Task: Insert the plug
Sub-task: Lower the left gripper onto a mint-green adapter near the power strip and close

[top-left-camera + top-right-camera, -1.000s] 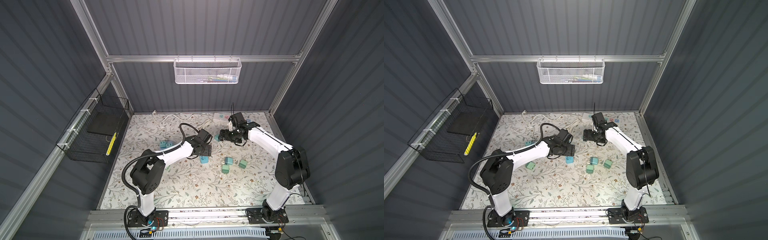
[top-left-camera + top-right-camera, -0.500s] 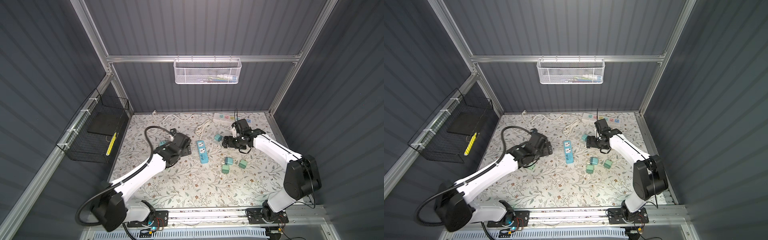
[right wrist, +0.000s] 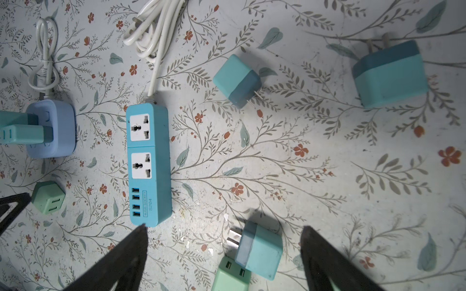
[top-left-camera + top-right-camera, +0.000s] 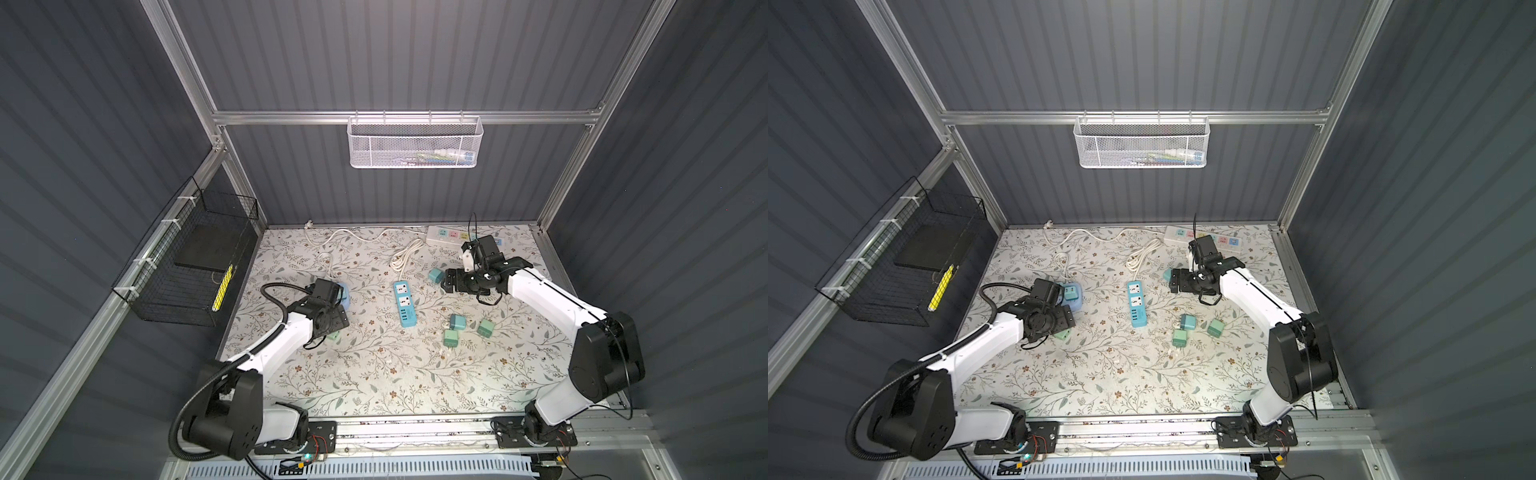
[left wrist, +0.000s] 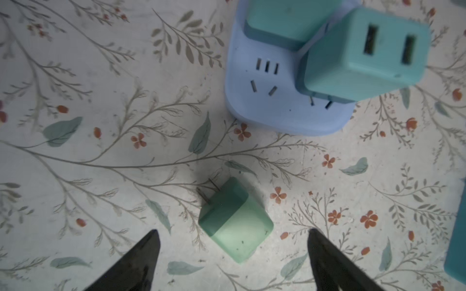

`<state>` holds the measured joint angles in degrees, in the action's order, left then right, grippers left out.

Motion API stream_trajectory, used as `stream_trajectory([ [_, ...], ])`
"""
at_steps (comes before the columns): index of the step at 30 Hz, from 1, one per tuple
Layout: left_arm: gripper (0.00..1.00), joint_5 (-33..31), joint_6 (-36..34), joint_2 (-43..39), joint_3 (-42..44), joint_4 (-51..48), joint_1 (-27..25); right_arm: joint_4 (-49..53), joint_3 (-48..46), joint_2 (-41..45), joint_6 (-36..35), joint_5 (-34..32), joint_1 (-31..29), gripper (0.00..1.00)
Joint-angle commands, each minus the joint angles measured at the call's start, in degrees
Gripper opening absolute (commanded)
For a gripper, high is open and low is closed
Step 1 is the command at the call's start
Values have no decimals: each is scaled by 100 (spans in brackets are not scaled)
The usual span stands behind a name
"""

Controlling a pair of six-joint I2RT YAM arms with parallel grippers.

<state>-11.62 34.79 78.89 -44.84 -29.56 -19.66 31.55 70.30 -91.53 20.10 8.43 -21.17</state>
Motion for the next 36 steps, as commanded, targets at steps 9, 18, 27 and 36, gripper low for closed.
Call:
stream_trajectory([
  [9,86,1114,-843,491,-156,530,27,185,-161,478,154,-203,-89,95],
  [18,80,1613,11,293,87,919,-829,152,-12,384,161,-182,-89,95],
  [27,76,492,1558,265,-74,1295,-2823,445,-39,574,-81,-1013,-107,95],
  [36,83,79,578,236,-744,539,-2916,242,-373,777,-1,-862,-104,96],
])
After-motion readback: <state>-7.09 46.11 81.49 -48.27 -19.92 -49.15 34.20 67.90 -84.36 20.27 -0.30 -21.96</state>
